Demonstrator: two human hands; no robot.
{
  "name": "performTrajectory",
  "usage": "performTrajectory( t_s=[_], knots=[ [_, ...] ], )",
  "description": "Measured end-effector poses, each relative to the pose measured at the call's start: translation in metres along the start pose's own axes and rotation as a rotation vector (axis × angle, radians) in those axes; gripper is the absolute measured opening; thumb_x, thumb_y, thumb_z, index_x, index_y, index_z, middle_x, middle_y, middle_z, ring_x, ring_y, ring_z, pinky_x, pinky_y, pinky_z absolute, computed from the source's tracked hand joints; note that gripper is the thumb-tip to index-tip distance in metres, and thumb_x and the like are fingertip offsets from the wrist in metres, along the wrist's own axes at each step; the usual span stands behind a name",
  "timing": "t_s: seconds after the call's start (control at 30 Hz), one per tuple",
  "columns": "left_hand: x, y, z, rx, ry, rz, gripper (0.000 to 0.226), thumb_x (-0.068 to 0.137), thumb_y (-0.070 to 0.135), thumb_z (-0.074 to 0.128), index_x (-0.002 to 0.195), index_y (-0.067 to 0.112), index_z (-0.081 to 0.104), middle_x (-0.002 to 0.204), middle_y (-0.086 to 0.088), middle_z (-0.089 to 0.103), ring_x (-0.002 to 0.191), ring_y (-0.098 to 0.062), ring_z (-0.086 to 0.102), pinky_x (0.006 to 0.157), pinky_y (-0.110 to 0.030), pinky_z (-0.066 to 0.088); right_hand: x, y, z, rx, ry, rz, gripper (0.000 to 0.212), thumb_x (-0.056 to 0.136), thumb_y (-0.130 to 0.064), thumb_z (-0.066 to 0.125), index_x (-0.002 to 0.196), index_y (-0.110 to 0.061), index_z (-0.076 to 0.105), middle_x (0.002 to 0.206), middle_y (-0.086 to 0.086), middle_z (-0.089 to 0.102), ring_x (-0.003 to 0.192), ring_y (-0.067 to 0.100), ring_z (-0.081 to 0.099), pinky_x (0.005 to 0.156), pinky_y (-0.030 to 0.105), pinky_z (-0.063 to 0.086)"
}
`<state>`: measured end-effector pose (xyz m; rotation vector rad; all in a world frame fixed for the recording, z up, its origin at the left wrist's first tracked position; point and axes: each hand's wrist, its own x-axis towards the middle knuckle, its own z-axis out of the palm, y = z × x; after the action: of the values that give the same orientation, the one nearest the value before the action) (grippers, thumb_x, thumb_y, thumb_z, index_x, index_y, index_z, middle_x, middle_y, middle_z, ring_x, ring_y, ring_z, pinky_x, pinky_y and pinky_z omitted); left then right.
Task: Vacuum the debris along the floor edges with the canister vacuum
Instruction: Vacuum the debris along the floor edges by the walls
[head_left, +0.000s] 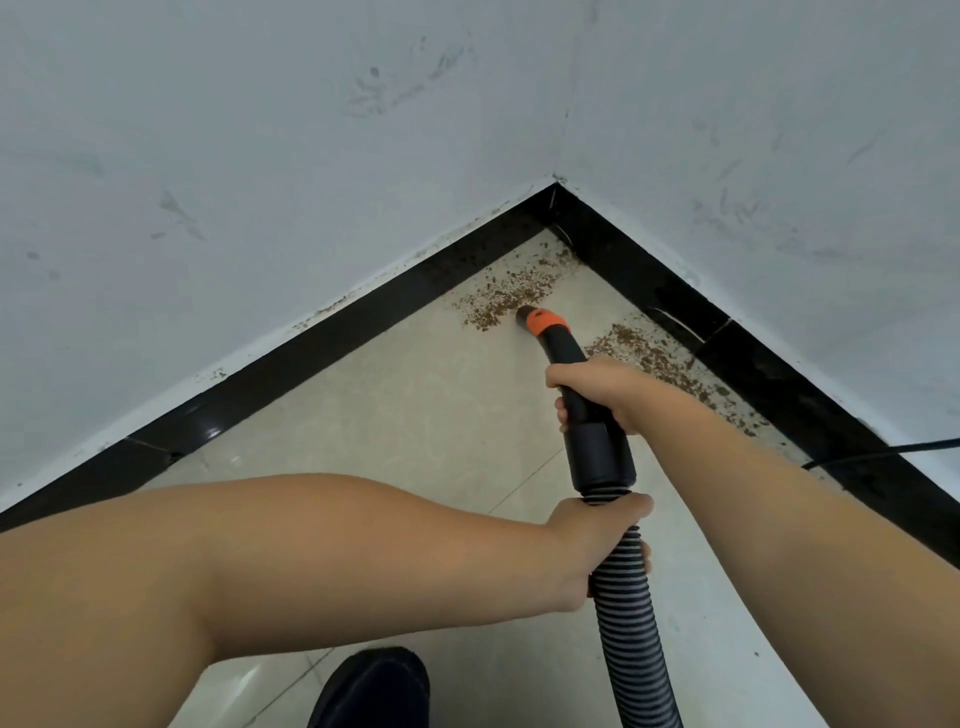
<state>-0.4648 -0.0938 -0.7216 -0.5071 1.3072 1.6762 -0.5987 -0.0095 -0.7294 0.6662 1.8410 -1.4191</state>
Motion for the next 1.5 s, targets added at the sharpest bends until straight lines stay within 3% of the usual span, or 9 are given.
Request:
performTrajectory(
  t_s=[0.2, 0.33, 0.5, 0.7, 0.87, 1.17, 1.33, 1.5],
  knots=[
    [0.036, 0.026, 0.013, 0.011, 0.000, -0.004, 0.028, 0.091, 0.039, 0.060, 0.087, 0.012, 0.055, 0.077, -0.006, 0.063, 0.059, -0.014, 0.063, 0.060, -0.024, 0.053, 0.026, -0.016, -0.037, 0.050, 0.075, 0.004, 0.024, 0.081, -0.011, 0.063, 0.099, -0.006, 0.049, 0.053, 0.008, 0.061, 0.046, 0.020, 0.059, 0.058, 0.034, 0.054],
    [0.055, 0.050, 0.021, -0.077, 0.012, -0.084, 0.023, 0.088, 0.029, 0.067, 0.082, 0.012, 0.052, 0.070, -0.007, 0.060, 0.056, -0.017, 0.058, 0.055, -0.025, 0.050, 0.040, -0.027, -0.058, 0.034, 0.149, -0.026, 0.024, 0.083, -0.011, 0.062, 0.101, -0.004, 0.049, 0.049, 0.006, 0.061, 0.042, 0.018, 0.059, 0.057, 0.034, 0.055],
    [0.065, 0.060, 0.025, -0.140, -0.005, -0.135, 0.022, 0.087, 0.024, 0.068, 0.082, 0.012, 0.050, 0.068, -0.008, 0.057, 0.057, -0.020, 0.055, 0.055, -0.027, 0.048, 0.047, -0.034, -0.067, 0.049, 0.140, -0.032, 0.025, 0.084, -0.009, 0.061, 0.104, -0.005, 0.047, 0.047, 0.006, 0.060, 0.039, 0.017, 0.058, 0.045, 0.029, 0.053],
    [0.055, 0.053, 0.019, -0.154, 0.028, -0.130, 0.022, 0.087, 0.024, 0.067, 0.081, 0.012, 0.050, 0.067, -0.006, 0.057, 0.054, -0.016, 0.055, 0.050, -0.022, 0.049, 0.043, -0.029, -0.052, 0.072, 0.144, -0.026, 0.024, 0.083, -0.009, 0.062, 0.103, -0.004, 0.050, 0.063, 0.010, 0.060, 0.045, 0.017, 0.058, 0.056, 0.032, 0.054],
    [0.030, 0.036, 0.019, -0.187, 0.068, -0.138, 0.019, 0.086, 0.023, 0.067, 0.083, 0.012, 0.053, 0.066, -0.006, 0.059, 0.051, -0.015, 0.056, 0.045, -0.019, 0.049, 0.028, -0.020, -0.030, 0.049, 0.056, -0.015, 0.019, 0.081, -0.010, 0.063, 0.095, -0.005, 0.052, 0.051, 0.007, 0.060, 0.045, 0.018, 0.058, 0.059, 0.035, 0.055],
    [-0.014, 0.002, -0.002, -0.182, 0.124, -0.136, 0.019, 0.087, 0.024, 0.066, 0.087, 0.010, 0.053, 0.067, -0.007, 0.062, 0.056, -0.018, 0.059, 0.056, -0.025, 0.051, -0.005, -0.007, 0.029, -0.032, -0.094, -0.027, 0.020, 0.083, -0.009, 0.062, 0.098, -0.002, 0.051, 0.051, 0.007, 0.060, 0.044, 0.018, 0.058, 0.052, 0.030, 0.055],
    [-0.016, 0.002, -0.009, -0.187, 0.127, -0.132, 0.019, 0.087, 0.022, 0.065, 0.090, 0.008, 0.053, 0.069, -0.008, 0.061, 0.057, -0.019, 0.059, 0.057, -0.027, 0.051, -0.004, -0.010, 0.037, -0.054, -0.111, -0.034, 0.019, 0.084, -0.010, 0.061, 0.098, -0.003, 0.050, 0.053, 0.007, 0.060, 0.045, 0.018, 0.058, 0.055, 0.031, 0.054],
    [0.003, 0.018, -0.010, -0.159, 0.121, -0.120, 0.018, 0.087, 0.021, 0.066, 0.084, 0.010, 0.052, 0.067, -0.007, 0.060, 0.054, -0.018, 0.058, 0.050, -0.023, 0.050, 0.015, -0.015, 0.018, 0.015, -0.038, -0.044, 0.022, 0.082, -0.011, 0.062, 0.099, -0.003, 0.051, 0.054, 0.007, 0.061, 0.048, 0.020, 0.059, 0.064, 0.036, 0.055]
  ],
)
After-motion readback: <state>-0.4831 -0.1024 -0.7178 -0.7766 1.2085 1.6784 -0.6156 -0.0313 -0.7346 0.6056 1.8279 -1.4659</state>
